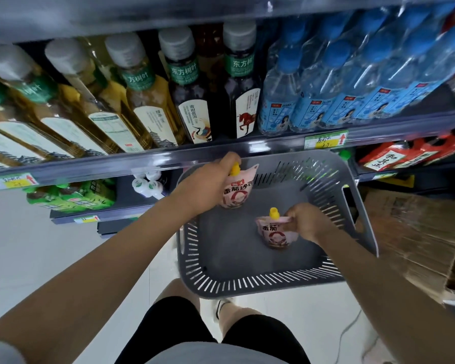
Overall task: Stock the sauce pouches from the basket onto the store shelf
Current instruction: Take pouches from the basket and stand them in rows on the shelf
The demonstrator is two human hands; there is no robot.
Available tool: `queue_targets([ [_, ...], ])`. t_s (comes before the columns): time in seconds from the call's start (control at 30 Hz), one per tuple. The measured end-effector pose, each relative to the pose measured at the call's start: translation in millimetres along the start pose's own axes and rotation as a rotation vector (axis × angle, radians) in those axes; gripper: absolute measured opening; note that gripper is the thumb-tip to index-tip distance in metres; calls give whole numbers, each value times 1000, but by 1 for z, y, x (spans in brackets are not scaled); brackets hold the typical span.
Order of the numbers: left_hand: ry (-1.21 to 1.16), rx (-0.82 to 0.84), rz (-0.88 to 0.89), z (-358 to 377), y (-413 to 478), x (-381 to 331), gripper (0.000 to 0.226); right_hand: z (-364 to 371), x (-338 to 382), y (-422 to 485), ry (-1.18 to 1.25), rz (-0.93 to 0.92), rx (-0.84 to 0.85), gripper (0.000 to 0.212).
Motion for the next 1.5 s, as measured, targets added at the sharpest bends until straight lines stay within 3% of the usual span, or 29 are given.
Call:
queue_targets([
  [0.23, -113, -118, 156, -73, 3, -36, 44, -71, 45, -24, -43, -115, -133, 26],
  [0.4, -160, -327, 328, -150, -13, -59, 46, -152, 111, -55, -48, -224, -227, 32],
  [0.47, -165, -428, 428, -183, -22, -68, 47, -183, 138, -72, 39, -242, -293, 29],
  [0.67, -125, -720, 605, -286, -46, -83, 48, -268, 225, -134, 408, -569, -347, 21],
  [0.8, -231, -862, 545, -341, -47, -81, 44, -308, 273, -155, 508, -726, -435, 22],
  [0.97, -559, -991, 328, -382, -21, -68, 31, -340, 310, -157, 701, -783, -575, 30],
  [1.23, -847, -991, 117, -398, 33, -31, 20, -354, 341, -130, 1007, -683, -777, 30],
  [1.5, -916, -948, 123, -385, 64, -7, 26, -352, 347, -103, 1079, -627, -787, 27],
])
Point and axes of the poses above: each hand's wrist, its own y-axis towards the middle knuckle, its own z-axis out of the palm, x = y × z, the point moved 1 cm from there along y, towards the middle knuckle, and after that the axes turned 9 degrees about -x, right-handed, at the moved point
